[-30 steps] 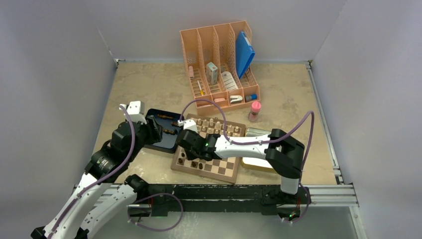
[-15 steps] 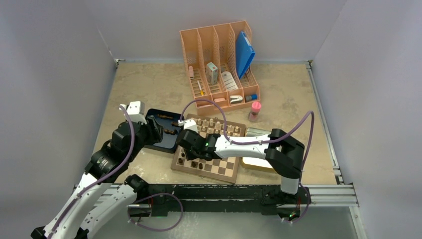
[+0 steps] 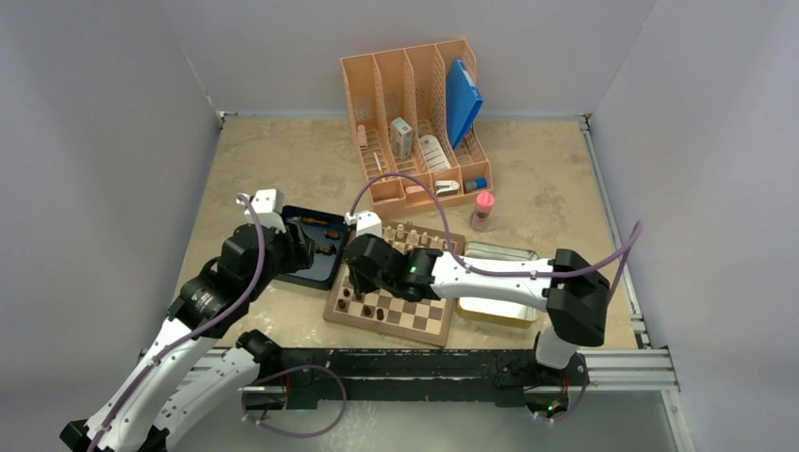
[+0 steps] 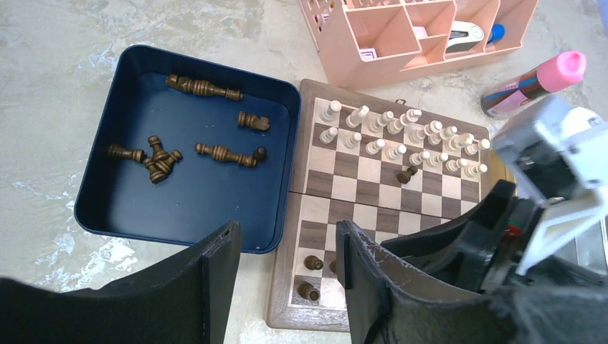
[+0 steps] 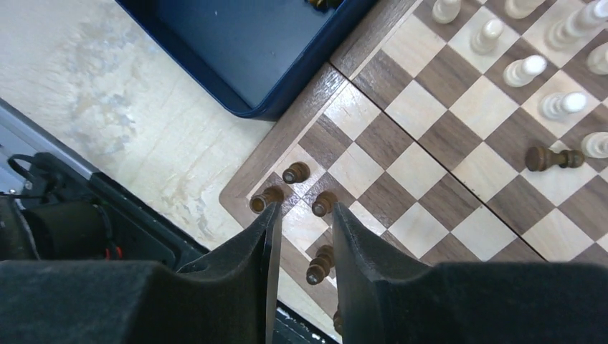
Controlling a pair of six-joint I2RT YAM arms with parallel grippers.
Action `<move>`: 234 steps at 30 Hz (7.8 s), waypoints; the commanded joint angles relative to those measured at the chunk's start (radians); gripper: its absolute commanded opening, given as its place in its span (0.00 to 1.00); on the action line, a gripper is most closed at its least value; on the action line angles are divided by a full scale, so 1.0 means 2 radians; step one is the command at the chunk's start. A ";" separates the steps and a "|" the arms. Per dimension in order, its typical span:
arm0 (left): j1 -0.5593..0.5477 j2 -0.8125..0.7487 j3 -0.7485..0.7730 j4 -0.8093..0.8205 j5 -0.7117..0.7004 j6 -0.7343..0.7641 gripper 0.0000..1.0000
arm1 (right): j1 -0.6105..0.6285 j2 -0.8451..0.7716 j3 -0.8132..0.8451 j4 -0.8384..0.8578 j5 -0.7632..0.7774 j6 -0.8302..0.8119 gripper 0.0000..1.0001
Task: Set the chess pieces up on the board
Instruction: Place the chess piece on the chessboard, then pick up the chess piece from the chessboard, then place the chess piece on the chessboard.
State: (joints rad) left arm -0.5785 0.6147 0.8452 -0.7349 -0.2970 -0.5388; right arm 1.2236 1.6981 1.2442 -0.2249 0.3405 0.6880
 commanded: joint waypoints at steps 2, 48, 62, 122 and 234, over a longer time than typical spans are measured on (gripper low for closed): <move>-0.001 -0.007 0.012 0.016 0.008 0.003 0.51 | -0.024 -0.036 -0.017 0.004 0.046 0.012 0.34; -0.001 -0.012 0.007 0.039 0.039 0.026 0.50 | -0.111 0.029 0.005 -0.202 0.140 0.526 0.37; -0.001 -0.023 0.007 0.035 0.041 0.023 0.51 | -0.111 0.035 0.021 -0.225 0.149 0.549 0.39; -0.001 -0.049 0.005 0.038 0.044 0.027 0.51 | -0.114 0.079 0.025 -0.223 0.116 0.571 0.33; -0.113 0.270 0.059 0.088 0.185 -0.059 0.06 | -0.057 -0.533 -0.305 0.171 0.136 0.026 0.99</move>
State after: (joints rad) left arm -0.7219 1.1198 0.9813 -0.5671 0.2382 -0.6361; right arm 1.1061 0.6872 0.5747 0.1745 0.4915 0.6548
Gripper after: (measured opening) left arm 0.127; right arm 0.987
